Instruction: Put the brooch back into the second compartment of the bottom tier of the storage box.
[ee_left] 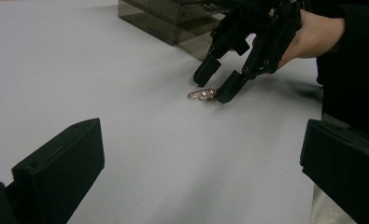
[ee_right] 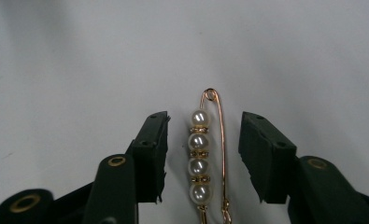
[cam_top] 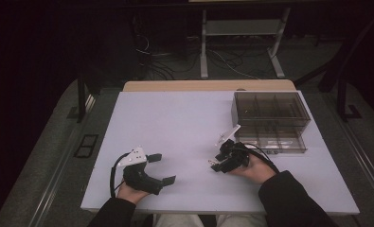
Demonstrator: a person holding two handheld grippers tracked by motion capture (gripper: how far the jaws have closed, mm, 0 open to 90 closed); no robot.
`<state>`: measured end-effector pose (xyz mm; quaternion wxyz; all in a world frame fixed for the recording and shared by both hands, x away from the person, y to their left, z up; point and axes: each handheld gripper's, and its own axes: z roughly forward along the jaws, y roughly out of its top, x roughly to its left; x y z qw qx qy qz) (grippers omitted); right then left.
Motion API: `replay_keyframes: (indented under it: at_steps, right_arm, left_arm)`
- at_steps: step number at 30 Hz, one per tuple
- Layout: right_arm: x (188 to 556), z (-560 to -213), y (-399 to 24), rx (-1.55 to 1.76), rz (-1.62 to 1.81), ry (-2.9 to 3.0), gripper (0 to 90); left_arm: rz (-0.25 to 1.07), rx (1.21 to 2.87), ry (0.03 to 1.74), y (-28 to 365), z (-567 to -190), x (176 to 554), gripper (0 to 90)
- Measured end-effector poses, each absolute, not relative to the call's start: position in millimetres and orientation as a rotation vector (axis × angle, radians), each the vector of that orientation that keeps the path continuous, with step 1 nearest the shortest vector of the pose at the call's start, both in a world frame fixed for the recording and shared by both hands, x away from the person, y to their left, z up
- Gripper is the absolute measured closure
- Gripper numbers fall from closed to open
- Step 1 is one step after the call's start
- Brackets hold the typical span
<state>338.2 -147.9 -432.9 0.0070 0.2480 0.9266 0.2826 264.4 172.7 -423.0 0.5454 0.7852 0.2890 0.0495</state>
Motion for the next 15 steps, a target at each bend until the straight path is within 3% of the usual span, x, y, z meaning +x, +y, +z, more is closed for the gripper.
replay_keyframes:
  at_steps: [15]
  right_arm:
    - [339.0, -432.4, -147.5, 0.757, 0.853, 2.878, 68.3]
  left_arm:
    - [0.118, 1.861, 0.685, 172.9, -423.0, 264.5, 0.0]
